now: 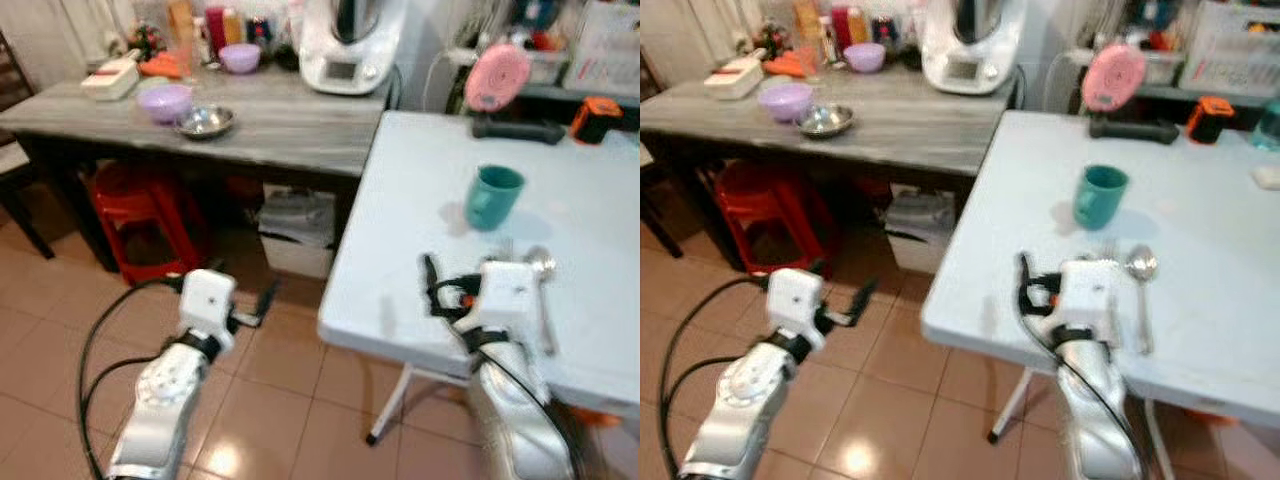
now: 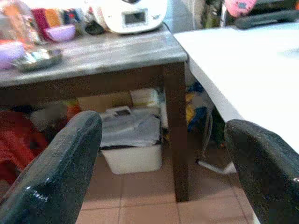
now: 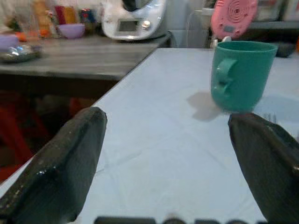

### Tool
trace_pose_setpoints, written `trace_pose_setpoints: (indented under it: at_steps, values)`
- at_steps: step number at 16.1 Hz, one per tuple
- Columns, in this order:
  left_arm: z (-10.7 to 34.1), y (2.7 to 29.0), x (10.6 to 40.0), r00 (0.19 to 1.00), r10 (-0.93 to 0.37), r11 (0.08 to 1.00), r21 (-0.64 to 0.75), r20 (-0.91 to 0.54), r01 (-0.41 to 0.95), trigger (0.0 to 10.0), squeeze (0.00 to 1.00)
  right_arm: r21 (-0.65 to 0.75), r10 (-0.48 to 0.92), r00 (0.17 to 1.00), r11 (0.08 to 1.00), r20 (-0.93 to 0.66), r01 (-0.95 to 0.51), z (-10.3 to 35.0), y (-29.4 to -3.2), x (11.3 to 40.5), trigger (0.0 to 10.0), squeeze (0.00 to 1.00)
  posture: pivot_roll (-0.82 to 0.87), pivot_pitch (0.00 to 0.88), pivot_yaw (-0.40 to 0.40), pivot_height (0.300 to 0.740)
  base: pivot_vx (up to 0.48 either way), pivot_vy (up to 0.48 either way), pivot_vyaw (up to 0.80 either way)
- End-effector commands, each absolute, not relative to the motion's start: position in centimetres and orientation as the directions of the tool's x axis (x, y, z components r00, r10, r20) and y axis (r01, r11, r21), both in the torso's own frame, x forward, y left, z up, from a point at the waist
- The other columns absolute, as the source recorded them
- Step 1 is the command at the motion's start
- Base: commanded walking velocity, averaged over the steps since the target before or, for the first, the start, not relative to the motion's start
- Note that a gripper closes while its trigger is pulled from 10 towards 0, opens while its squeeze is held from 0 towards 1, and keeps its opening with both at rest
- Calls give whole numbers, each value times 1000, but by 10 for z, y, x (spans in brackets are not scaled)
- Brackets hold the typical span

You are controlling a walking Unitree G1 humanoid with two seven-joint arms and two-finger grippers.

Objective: Setting the table

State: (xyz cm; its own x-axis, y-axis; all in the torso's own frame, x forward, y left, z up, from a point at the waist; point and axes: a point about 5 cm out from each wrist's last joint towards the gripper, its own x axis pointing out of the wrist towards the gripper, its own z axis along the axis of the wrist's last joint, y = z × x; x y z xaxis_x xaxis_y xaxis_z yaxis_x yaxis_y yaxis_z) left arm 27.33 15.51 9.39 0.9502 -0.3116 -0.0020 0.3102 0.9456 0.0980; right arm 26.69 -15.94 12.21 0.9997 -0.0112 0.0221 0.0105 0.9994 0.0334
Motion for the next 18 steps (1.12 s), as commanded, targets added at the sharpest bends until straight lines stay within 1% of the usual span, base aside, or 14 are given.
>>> trace_pose_setpoints:
  at_steps: [1, 3, 6, 11, 14, 17, 18]
  values:
    - [97, 152, 275, 948, -319, 943, 103, 11, 316, 10000, 0, 39, -38, 999, 999, 14, 37, 121, -166, 264, 10000, 0, -10, 0, 55, 740, 0, -277, 0]
    - [98, 152, 275, 947, -322, 941, 117, 19, 317, 10000, 0, 39, -39, 999, 998, 9, 39, 119, -166, 261, 10000, 0, -9, 0, 56, 740, 0, -124, 0]
    - [96, 154, 275, 950, -313, 946, 98, 11, 310, 10000, 0, 51, -76, 997, 996, -13, 77, 113, -173, 254, 10000, 0, -10, 0, 60, 740, 0, 0, 0]
    - [94, 156, 274, 947, -322, 943, 95, 3, 320, 10000, 0, 56, -114, 993, 992, -37, 116, 111, -178, 263, 10000, 0, -5, 0, 63, 740, 0, 0, 0]
    - [94, 152, 273, 930, -367, 928, 63, 13, 366, 10000, 0, 35, -137, 988, 989, -75, 140, 108, -180, 271, 10000, 0, 3, 0, 64, 740, 0, 0, 0]
    - [93, 150, 271, 910, -415, 909, 37, 0, 415, 10000, 0, 34, -199, 973, 978, -114, 204, 106, -187, 277, 10000, 0, 2, 0, 64, 740, 0, 0, 0]
    - [92, 148, 269, 891, -455, 890, 27, -5, 454, 10000, 0, 30, -232, 962, 971, -144, 239, 104, -190, 280, 10000, 0, 0, 0, 66, 740, 0, 0, 0]
